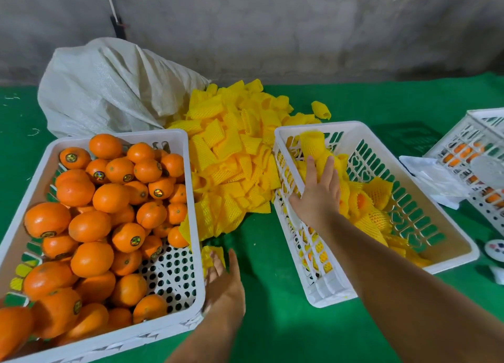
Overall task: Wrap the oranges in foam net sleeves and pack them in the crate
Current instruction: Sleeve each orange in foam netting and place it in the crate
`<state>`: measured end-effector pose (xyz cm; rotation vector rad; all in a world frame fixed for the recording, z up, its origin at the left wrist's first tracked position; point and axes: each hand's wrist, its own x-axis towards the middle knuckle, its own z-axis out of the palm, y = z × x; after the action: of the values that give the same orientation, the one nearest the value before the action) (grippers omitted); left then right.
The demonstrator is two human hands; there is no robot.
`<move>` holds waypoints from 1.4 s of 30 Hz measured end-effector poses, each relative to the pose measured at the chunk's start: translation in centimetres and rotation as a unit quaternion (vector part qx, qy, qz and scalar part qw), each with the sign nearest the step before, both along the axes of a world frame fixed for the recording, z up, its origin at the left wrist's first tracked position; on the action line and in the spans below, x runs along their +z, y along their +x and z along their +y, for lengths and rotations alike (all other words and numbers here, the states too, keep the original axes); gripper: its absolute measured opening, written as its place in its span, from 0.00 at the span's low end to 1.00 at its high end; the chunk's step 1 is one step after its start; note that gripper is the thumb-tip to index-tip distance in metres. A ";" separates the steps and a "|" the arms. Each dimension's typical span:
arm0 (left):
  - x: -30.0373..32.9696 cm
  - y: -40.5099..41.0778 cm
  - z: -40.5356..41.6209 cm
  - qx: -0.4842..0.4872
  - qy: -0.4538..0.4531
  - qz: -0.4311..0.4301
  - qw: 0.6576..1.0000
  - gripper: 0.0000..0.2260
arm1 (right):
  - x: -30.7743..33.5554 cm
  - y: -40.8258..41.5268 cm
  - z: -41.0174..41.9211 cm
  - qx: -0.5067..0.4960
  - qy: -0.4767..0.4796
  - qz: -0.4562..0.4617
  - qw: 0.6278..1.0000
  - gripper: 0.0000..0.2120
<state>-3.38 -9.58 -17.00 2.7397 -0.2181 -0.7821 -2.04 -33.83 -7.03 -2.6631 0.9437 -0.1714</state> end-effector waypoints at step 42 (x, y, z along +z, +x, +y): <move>7.4 17.7 9.8 -0.184 0.197 -0.221 0.937 0.46 | 1.8 2.0 14.3 -0.120 0.604 -0.263 0.742 0.12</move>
<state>14.27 0.26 -9.58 3.2849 -0.7620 -0.2895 -0.07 -19.56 -5.24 -1.1794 0.7659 -0.2370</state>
